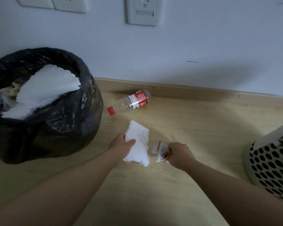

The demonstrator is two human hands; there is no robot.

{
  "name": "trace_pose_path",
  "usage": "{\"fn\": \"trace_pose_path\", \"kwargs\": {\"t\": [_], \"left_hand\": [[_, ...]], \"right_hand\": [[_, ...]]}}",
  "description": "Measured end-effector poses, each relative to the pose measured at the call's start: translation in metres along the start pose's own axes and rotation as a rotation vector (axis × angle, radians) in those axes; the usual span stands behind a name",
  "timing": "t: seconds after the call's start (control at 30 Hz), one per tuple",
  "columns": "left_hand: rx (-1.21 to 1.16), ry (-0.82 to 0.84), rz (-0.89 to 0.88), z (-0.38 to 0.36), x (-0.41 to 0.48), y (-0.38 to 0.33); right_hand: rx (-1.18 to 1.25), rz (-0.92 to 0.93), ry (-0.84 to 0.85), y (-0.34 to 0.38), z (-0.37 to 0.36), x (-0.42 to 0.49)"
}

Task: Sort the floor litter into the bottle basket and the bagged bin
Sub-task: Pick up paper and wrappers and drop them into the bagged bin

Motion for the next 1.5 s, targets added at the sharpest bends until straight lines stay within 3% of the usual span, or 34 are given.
{"fn": "trace_pose_path", "kwargs": {"t": [0.13,0.3,0.53,0.7,0.8,0.87,0.97,1.07,1.17,1.27,1.4,1.5], "left_hand": [[-0.012,-0.108,-0.098,0.030,-0.007,-0.030],[-0.061,-0.297,-0.345,0.072,-0.029,-0.081],[-0.134,-0.764,-0.678,0.153,-0.080,-0.136],[0.082,-1.096,-0.820,0.220,-0.110,-0.124],[0.381,-1.213,-0.827,0.245,-0.117,-0.101],[0.568,-1.138,-0.783,0.253,-0.108,-0.080],[0.704,-0.832,-0.625,0.249,-0.085,-0.050],[0.763,-0.614,-0.466,0.240,-0.072,-0.029],[0.795,-0.515,-0.388,0.238,-0.066,-0.021],[0.669,-0.452,-0.371,0.241,-0.064,-0.025],[0.587,-0.501,-0.448,0.242,-0.070,-0.038],[0.595,-0.599,-0.532,0.242,-0.075,-0.046]], "right_hand": [[0.686,-0.075,0.062,0.026,0.033,-0.007],[1.015,0.148,0.016,0.093,0.087,-0.038],[1.123,0.495,0.003,0.176,0.127,-0.098],[1.018,0.722,-0.055,0.237,0.125,-0.132],[0.914,0.819,-0.160,0.265,0.107,-0.143],[0.678,0.869,-0.295,0.282,0.088,-0.142],[0.239,0.763,-0.535,0.290,0.058,-0.133],[0.102,0.702,-0.755,0.294,0.052,-0.135],[-0.149,0.634,-0.484,0.298,0.048,-0.126],[-0.302,0.589,-0.404,0.300,0.048,-0.119],[-0.322,0.582,-0.327,0.304,0.046,-0.119],[-0.177,0.651,-0.323,0.298,0.050,-0.120]]}}
Point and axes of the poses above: each hand's wrist, its own x-axis towards the middle knuckle, its own z-axis out of the back of the hand, y = z × x, the point moved 3 cm from there along x, towards the middle knuckle, and after that the axes turned 15 degrees about -z, right-handed, at the moved point
